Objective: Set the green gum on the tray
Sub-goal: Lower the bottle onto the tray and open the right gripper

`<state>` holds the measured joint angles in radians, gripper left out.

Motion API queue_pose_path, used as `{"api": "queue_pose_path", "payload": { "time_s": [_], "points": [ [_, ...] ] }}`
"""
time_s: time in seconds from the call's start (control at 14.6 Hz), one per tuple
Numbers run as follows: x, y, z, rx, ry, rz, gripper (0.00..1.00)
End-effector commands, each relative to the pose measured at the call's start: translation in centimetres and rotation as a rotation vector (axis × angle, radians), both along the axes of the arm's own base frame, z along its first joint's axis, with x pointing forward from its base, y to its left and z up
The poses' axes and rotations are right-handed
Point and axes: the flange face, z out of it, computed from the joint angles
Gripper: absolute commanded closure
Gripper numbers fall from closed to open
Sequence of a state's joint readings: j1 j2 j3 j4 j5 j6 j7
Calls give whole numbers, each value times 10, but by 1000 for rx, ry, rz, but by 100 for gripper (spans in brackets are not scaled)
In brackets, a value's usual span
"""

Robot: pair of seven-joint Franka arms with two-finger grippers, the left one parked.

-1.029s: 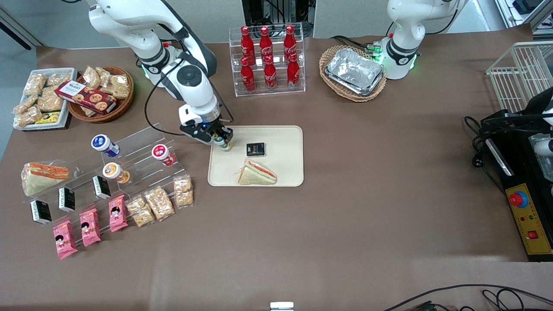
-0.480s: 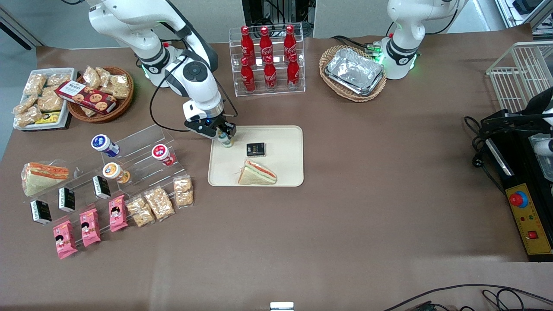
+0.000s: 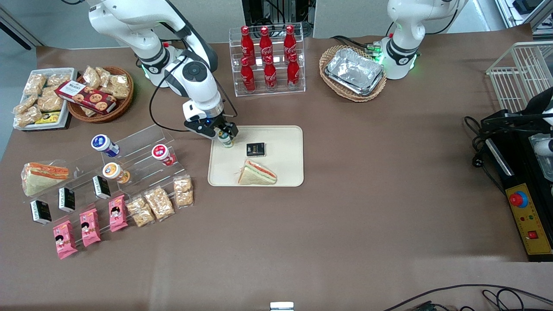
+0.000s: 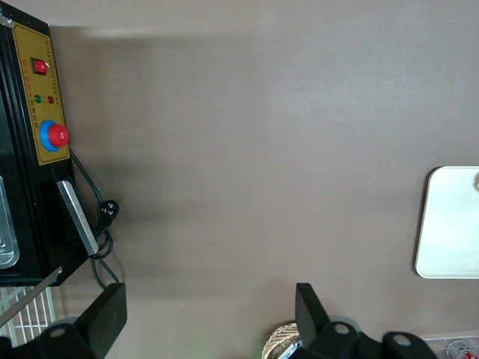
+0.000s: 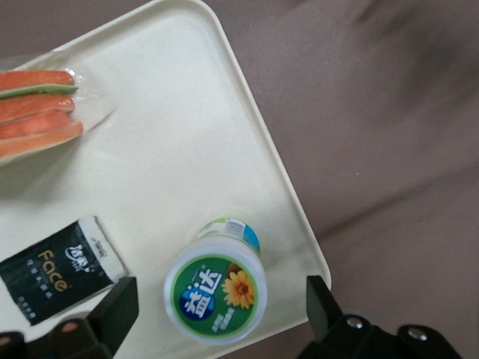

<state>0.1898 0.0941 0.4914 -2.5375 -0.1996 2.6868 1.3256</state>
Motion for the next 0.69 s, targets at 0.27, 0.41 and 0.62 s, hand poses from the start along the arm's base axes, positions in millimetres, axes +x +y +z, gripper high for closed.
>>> {"api": "queue_pose_path", "payload": {
  "time_s": [0.27,0.41,0.62],
  "points": [
    [44,23,82,-88,-26,1,0],
    [60,35,132,-69,18,-2,0],
    [78,46,225,32,160,70,0]
  ]
}}
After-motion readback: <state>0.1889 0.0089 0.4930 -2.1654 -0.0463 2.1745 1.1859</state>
